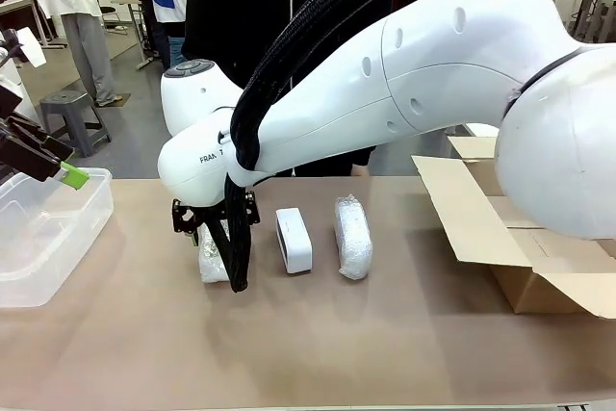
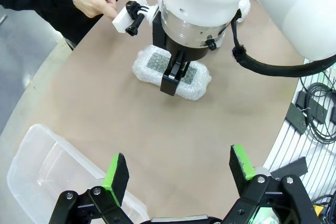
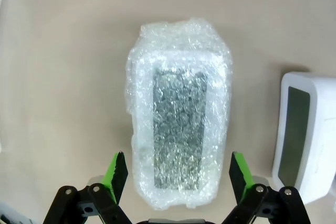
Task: Separate and place wrapped and unwrapped clocks.
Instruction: Pick up the Digital clock indicated by the person.
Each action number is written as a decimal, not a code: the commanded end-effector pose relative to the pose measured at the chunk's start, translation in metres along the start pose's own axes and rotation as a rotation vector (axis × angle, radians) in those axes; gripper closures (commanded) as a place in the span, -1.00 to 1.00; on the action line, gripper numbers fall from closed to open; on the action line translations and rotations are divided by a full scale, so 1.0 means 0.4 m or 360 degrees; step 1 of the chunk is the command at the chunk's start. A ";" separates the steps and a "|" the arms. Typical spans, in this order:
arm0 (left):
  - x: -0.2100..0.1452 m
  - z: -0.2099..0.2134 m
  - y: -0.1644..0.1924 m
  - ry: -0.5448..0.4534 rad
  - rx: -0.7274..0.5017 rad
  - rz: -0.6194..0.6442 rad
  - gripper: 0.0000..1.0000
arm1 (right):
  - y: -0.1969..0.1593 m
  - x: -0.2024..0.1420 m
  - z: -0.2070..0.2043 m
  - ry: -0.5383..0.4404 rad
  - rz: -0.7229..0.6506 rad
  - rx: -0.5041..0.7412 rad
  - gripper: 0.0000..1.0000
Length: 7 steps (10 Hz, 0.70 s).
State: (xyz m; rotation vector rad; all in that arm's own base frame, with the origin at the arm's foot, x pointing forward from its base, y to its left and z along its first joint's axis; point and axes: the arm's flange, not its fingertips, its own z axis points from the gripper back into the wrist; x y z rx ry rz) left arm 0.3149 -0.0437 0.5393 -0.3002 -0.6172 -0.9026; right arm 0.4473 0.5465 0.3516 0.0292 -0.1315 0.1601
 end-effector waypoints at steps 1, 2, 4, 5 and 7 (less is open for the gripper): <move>-0.001 -0.001 0.003 -0.0021 -0.0023 -0.0011 -1.00 | 0.007 0.018 -0.023 -0.0035 -0.0073 0.0001 -1.00; -0.001 -0.001 0.003 -0.0021 -0.0023 -0.0011 -1.00 | 0.007 0.022 -0.031 -0.0014 -0.0086 -0.0023 -1.00; -0.001 -0.001 0.003 -0.0021 -0.0023 -0.0011 -1.00 | 0.007 0.030 -0.042 0.0004 -0.0098 -0.0051 -1.00; -0.001 -0.001 0.003 -0.0021 -0.0023 -0.0011 -1.00 | 0.008 0.034 -0.049 0.0026 -0.0087 -0.0047 -1.00; -0.001 -0.001 0.003 -0.0021 -0.0023 -0.0011 -1.00 | 0.016 0.035 -0.062 0.0025 -0.0092 -0.0046 -1.00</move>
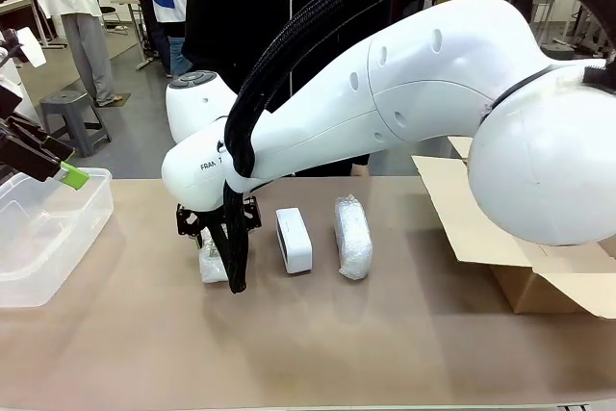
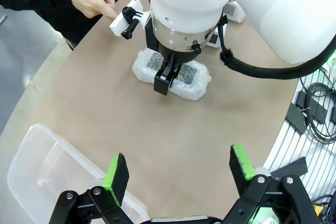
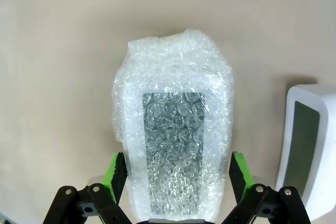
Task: Separate and place wrapped and unwrapped clocks.
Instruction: Pick up the Digital clock indicated by the person.
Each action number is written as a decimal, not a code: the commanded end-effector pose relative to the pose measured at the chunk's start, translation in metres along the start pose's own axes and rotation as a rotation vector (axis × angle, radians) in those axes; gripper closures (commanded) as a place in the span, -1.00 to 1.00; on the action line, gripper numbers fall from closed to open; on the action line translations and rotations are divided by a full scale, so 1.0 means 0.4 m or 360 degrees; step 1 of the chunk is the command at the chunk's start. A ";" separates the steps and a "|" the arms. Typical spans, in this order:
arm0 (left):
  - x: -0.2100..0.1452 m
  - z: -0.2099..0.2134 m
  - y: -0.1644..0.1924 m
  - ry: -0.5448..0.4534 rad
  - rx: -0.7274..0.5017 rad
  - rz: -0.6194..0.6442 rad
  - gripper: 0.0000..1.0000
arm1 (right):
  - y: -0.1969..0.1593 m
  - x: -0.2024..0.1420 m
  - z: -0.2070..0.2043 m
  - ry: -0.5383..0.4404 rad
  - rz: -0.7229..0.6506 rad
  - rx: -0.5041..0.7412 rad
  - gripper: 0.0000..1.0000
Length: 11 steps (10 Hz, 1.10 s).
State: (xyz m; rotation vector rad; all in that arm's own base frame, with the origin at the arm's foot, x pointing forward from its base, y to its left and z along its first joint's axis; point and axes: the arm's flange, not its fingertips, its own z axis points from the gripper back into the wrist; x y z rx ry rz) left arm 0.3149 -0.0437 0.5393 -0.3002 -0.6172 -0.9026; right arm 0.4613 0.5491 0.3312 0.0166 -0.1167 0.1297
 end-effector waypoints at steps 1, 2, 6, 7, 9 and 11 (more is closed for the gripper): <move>-0.001 -0.001 0.003 -0.0021 -0.0023 -0.0011 -1.00 | 0.019 0.004 -0.010 0.0014 -0.0031 -0.0014 -1.00; -0.001 -0.001 0.003 -0.0021 -0.0023 -0.0011 -1.00 | 0.019 0.006 -0.013 0.0030 -0.0044 -0.0026 -1.00; -0.001 -0.001 0.003 -0.0021 -0.0023 -0.0011 -1.00 | 0.013 0.007 -0.006 0.0036 -0.0089 -0.0046 -0.65; -0.001 -0.001 0.003 -0.0021 -0.0023 -0.0011 -1.00 | 0.011 0.007 -0.003 0.0037 -0.0079 -0.0042 -0.64; -0.001 -0.001 0.003 -0.0021 -0.0023 -0.0011 -1.00 | 0.011 0.011 -0.005 0.0029 -0.0081 -0.0040 -0.53; -0.001 -0.001 0.003 -0.0021 -0.0023 -0.0011 -1.00 | 0.012 0.014 -0.006 0.0048 -0.0075 -0.0043 -0.16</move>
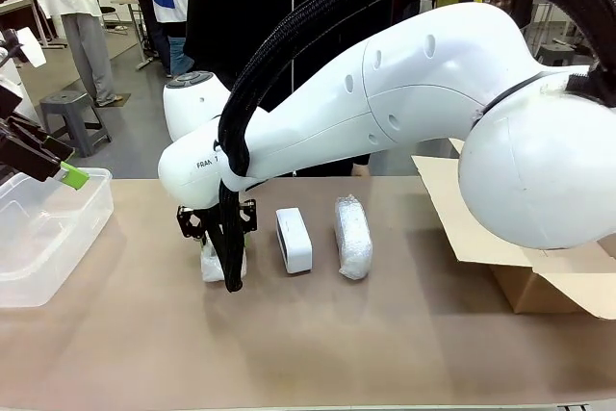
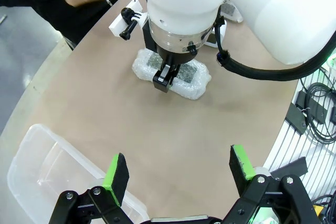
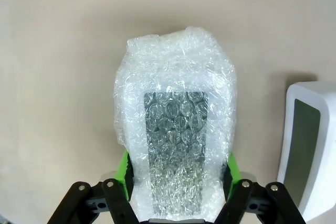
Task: Separate and place wrapped and unwrapped clocks.
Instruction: Pick up the Digital clock indicated by the person.
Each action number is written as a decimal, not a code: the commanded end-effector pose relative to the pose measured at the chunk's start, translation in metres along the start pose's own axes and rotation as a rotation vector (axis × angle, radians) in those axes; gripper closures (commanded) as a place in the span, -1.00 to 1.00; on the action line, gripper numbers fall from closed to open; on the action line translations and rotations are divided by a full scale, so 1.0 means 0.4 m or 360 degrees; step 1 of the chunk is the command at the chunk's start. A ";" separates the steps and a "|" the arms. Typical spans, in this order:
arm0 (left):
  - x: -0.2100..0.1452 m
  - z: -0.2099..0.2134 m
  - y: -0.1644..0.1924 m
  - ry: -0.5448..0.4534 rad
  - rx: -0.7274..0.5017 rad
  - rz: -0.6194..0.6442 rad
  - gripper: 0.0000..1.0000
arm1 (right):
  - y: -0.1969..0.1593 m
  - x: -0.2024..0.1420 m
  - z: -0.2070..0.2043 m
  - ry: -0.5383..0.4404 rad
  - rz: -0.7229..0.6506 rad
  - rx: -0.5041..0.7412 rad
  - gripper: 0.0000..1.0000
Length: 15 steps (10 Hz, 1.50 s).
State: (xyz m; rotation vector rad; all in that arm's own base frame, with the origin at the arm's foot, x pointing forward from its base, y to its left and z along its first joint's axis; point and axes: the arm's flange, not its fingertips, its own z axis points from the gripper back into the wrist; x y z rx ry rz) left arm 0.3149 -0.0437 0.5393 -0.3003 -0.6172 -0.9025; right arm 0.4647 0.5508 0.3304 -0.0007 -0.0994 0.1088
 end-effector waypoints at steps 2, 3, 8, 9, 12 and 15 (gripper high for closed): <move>-0.001 -0.001 0.003 -0.0021 -0.0023 -0.0011 -1.00 | -0.008 0.000 0.044 0.0010 -0.0111 -0.0022 -0.16; -0.001 -0.001 0.003 -0.0021 -0.0023 -0.0011 -1.00 | -0.024 -0.014 0.109 -0.0031 -0.0121 -0.0010 -0.16; -0.001 -0.001 0.003 -0.0021 -0.0023 -0.0011 -1.00 | -0.095 -0.128 0.436 -0.0097 -0.0090 -0.0064 -0.16; -0.001 -0.001 0.003 -0.0021 -0.0023 -0.0011 -1.00 | -0.098 -0.170 0.487 -0.0130 -0.0085 -0.0034 -0.16; -0.001 -0.001 0.003 -0.0021 -0.0023 -0.0011 -1.00 | -0.090 -0.155 0.498 -0.0165 -0.0216 -0.0084 -0.16; -0.001 -0.001 0.003 -0.0021 -0.0023 -0.0011 -1.00 | -0.070 -0.192 0.562 -0.0151 -0.0053 -0.0037 -0.16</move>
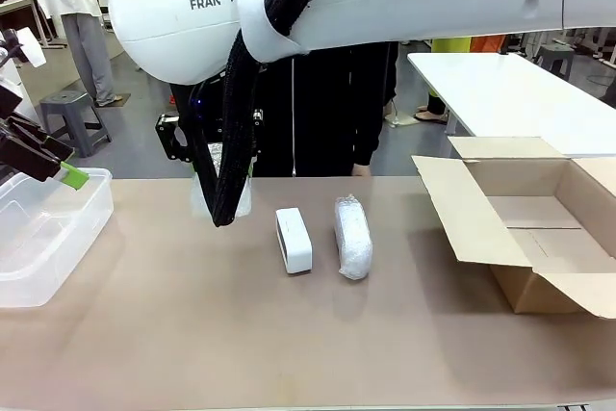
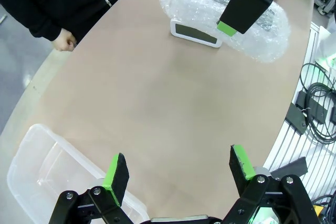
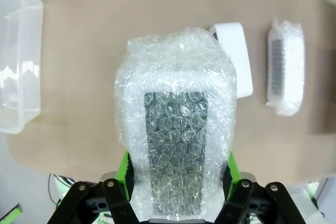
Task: Separate and place wrapped and unwrapped clocks.
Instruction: Pick up the Digital clock indicated by the person, then if the picked Digital clock is wrapped, place it in the Package Box ; if not, place it in the Organizing box.
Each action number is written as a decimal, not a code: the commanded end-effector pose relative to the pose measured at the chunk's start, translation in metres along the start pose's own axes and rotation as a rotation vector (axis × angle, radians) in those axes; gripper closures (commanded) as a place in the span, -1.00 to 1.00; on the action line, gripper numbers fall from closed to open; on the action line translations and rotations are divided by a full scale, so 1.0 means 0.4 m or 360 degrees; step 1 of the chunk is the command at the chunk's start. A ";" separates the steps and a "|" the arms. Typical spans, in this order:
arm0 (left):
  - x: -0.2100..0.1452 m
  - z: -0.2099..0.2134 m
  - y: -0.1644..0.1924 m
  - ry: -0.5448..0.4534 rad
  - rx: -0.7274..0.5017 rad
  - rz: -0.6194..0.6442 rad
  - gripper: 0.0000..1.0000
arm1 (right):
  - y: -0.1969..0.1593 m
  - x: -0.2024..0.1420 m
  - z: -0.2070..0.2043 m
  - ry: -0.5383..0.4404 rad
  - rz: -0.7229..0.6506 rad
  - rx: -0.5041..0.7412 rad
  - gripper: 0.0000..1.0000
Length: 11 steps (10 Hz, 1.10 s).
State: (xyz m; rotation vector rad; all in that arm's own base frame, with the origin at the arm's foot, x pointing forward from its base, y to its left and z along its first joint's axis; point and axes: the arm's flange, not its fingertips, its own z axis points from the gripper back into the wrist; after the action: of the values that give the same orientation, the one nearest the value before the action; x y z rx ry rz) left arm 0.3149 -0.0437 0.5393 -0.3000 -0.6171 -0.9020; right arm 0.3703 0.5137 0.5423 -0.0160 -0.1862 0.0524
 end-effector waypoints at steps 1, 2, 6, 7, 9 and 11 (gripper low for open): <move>-0.001 -0.001 0.003 -0.0021 -0.0023 -0.0012 -1.00 | -0.001 0.000 0.011 -0.0014 0.0035 0.0001 -0.16; -0.001 -0.001 0.003 -0.0021 -0.0023 -0.0012 -1.00 | -0.001 0.000 0.011 -0.0014 0.0035 0.0001 -0.16; -0.001 -0.001 0.003 -0.0021 -0.0023 -0.0012 -1.00 | -0.001 0.000 0.011 -0.0014 0.0035 0.0001 -0.16; -0.001 -0.001 0.003 -0.0021 -0.0023 -0.0012 -1.00 | -0.001 0.000 0.011 -0.0014 0.0035 0.0001 -0.16; -0.001 -0.001 0.003 -0.0021 -0.0023 -0.0012 -1.00 | -0.001 0.000 0.011 -0.0014 0.0035 0.0001 -0.16; -0.001 -0.001 0.003 -0.0021 -0.0023 -0.0012 -1.00 | -0.001 0.000 0.011 -0.0014 0.0035 0.0001 -0.16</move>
State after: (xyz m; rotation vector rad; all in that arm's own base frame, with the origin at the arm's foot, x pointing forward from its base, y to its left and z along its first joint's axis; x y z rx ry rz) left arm 0.3149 -0.0437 0.5393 -0.3000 -0.6171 -0.9019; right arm 0.3688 0.5147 0.5441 -0.0109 -0.1856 0.0579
